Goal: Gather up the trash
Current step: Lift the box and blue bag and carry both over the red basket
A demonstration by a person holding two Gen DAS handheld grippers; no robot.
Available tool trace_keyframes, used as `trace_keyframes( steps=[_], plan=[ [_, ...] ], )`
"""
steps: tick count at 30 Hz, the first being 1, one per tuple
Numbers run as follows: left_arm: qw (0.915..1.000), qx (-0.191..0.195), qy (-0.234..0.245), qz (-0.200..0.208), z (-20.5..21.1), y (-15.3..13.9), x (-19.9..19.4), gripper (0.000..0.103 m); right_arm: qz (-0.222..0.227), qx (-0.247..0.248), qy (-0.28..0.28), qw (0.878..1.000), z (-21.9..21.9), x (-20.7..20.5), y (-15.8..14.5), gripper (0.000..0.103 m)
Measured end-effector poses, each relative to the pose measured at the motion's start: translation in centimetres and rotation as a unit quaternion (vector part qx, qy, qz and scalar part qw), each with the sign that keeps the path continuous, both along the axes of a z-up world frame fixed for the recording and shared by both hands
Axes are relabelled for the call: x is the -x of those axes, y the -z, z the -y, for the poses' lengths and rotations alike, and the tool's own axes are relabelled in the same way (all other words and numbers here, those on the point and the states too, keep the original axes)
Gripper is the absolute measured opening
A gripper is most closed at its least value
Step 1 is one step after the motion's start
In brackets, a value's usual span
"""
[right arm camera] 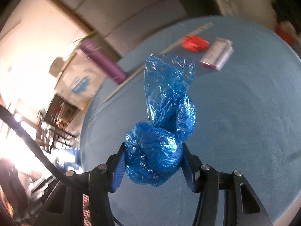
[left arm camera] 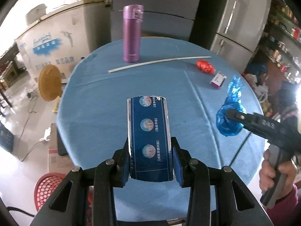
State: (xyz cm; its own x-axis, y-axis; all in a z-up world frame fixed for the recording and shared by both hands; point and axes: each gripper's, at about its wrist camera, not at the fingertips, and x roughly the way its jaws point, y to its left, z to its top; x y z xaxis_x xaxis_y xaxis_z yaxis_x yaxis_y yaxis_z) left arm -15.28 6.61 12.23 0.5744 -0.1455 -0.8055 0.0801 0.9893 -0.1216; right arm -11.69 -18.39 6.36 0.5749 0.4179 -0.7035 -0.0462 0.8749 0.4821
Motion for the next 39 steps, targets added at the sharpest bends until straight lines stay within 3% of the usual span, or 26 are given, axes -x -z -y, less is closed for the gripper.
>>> trace_keyframes(
  steps=[10, 22, 39],
  plan=[
    [0.9979, -0.045, -0.037, 0.027, -1.5, -0.5, 1.4, 0.04, 0.048, 0.012, -0.052, 0.997, -3.0, 2.6, -1.1, 0.056],
    [0.9968, -0.054, -0.052, 0.028, -3.4, -0.4, 2.6, 0.04, 0.044, 0.014, -0.091, 0.995, -6.7, 3.0, -0.8, 0.056],
    [0.9877, -0.106, -0.109, 0.035, -7.5, 0.5, 4.6, 0.04, 0.037, 0.016, -0.15, 0.988, -10.7, 3.6, 0.0, 0.056]
  ],
)
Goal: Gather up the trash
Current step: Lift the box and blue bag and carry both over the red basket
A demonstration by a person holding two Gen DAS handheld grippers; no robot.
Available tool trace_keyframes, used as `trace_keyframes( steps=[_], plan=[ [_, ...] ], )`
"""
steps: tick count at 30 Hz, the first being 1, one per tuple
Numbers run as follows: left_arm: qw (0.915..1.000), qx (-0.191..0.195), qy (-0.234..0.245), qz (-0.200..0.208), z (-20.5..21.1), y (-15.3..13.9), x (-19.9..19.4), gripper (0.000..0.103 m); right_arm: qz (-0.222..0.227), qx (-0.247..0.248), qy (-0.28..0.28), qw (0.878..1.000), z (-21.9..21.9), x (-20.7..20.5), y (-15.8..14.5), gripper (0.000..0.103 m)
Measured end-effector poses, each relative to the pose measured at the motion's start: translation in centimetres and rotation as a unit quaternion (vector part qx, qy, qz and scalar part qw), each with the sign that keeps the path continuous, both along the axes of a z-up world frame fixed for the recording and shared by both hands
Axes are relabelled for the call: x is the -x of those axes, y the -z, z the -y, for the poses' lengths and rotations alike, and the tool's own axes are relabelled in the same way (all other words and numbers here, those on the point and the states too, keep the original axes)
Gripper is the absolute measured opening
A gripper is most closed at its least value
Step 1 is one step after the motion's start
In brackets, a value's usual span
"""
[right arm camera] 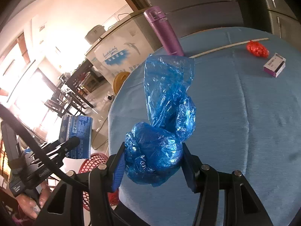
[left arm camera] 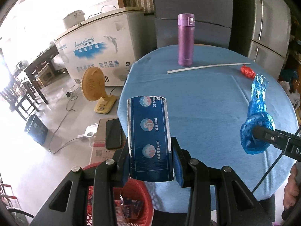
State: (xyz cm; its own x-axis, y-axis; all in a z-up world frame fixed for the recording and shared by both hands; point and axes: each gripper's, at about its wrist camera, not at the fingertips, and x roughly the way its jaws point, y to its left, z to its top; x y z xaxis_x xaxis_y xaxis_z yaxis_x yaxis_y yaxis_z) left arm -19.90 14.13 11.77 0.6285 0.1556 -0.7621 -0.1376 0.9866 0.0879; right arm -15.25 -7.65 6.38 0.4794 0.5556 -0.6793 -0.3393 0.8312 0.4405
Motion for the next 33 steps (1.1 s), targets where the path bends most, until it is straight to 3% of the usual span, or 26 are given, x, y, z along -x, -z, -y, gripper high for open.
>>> trace_keyframes(
  steps=[33],
  plan=[
    [0.998, -0.017, -0.059, -0.016, -3.2, 1.7, 1.5, 0.04, -0.005, 0.03, -0.111, 0.993, -7.8, 0.1, 1.0, 0.056]
  ],
)
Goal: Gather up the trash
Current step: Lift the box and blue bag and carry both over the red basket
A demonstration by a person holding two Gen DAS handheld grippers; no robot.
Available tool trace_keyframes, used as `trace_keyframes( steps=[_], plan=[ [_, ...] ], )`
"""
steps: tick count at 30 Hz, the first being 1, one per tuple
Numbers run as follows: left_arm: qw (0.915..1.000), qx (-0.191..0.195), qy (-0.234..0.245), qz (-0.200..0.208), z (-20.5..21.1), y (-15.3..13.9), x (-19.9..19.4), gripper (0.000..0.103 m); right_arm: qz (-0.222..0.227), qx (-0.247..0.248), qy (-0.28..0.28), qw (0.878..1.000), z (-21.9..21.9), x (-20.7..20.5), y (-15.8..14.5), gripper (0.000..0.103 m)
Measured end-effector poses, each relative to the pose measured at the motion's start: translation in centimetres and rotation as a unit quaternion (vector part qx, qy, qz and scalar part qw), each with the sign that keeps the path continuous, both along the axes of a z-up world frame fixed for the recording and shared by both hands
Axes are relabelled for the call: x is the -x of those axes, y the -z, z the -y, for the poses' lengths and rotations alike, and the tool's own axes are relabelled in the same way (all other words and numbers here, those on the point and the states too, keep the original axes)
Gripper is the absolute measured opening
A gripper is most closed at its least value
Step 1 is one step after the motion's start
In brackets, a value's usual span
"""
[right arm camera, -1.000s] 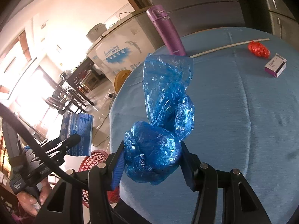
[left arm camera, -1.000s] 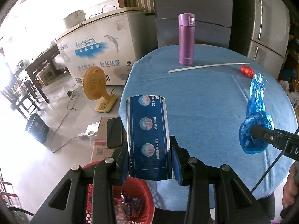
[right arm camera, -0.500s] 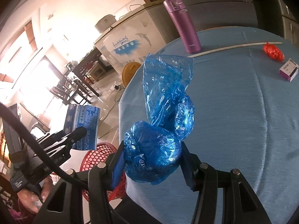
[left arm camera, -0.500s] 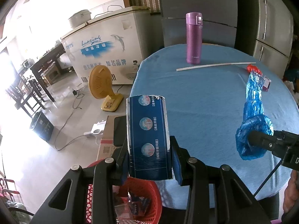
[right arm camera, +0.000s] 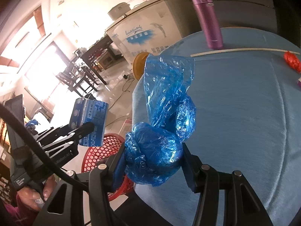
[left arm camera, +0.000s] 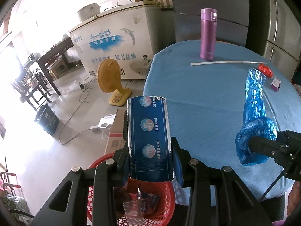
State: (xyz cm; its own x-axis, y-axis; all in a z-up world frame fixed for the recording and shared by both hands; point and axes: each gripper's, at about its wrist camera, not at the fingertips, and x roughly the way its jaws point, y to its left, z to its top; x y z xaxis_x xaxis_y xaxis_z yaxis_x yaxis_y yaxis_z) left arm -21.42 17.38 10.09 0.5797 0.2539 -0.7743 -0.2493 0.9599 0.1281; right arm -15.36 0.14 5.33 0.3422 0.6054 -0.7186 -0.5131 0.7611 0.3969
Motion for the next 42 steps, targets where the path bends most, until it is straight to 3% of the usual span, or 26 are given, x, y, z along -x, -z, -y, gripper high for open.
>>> trace_keyframes(
  steps=[24, 42],
  plan=[
    [0.998, 0.004, -0.055, -0.031, -4.3, 2.9, 1.7, 0.04, -0.017, 0.027, -0.101, 0.994, -7.3, 1.4, 2.2, 0.057],
    [0.9957, 0.014, -0.072, -0.057, -6.3, 5.0, 2.8, 0.04, -0.04, 0.044, -0.133, 0.989, -10.6, 1.2, 3.7, 0.057]
  ],
)
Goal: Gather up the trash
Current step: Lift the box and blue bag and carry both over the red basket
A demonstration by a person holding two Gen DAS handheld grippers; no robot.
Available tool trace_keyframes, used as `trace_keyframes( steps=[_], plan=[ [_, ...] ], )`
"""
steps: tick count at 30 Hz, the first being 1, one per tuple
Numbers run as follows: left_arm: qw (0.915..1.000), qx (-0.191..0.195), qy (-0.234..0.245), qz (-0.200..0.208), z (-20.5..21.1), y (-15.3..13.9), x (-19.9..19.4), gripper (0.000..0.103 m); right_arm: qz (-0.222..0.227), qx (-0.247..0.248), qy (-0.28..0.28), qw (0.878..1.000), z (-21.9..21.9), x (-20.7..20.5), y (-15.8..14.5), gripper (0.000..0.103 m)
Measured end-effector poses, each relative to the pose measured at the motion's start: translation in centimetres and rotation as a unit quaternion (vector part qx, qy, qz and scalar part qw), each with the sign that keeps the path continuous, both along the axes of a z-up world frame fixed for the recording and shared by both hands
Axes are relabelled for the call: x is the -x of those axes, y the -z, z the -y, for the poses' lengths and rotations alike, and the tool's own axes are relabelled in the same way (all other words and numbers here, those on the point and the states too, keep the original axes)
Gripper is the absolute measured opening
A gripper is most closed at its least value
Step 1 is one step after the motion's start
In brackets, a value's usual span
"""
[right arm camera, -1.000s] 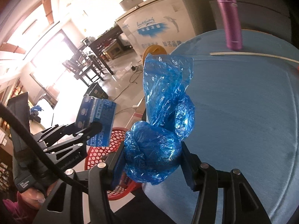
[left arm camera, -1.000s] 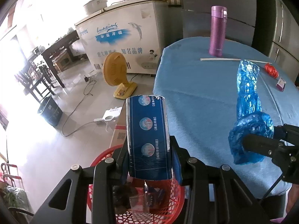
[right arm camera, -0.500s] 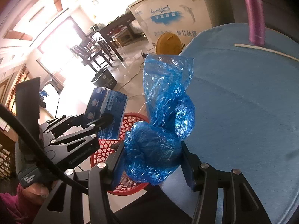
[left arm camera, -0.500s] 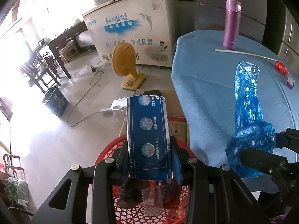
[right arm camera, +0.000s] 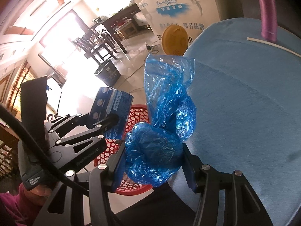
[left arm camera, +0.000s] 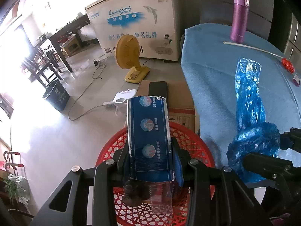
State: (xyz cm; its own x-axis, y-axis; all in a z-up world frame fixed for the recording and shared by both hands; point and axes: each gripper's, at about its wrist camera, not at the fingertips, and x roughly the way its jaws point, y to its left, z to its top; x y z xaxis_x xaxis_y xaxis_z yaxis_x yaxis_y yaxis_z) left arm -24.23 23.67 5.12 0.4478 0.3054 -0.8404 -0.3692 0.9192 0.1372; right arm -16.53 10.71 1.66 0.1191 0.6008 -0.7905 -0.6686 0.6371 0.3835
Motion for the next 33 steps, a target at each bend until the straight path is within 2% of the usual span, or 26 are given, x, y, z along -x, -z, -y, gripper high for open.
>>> trace_keyframes(
  steps=[21, 33],
  plan=[
    [0.9997, 0.001, -0.017, -0.019, -1.4, 1.0, 0.5, 0.04, -0.013, 0.013, -0.035, 0.999, -1.6, -1.0, 1.0, 0.057],
    [0.9993, -0.003, -0.019, -0.031, -2.2, 1.7, 1.0, 0.04, -0.033, 0.006, -0.033, 0.999, -1.7, -1.4, 1.8, 0.057]
  ],
)
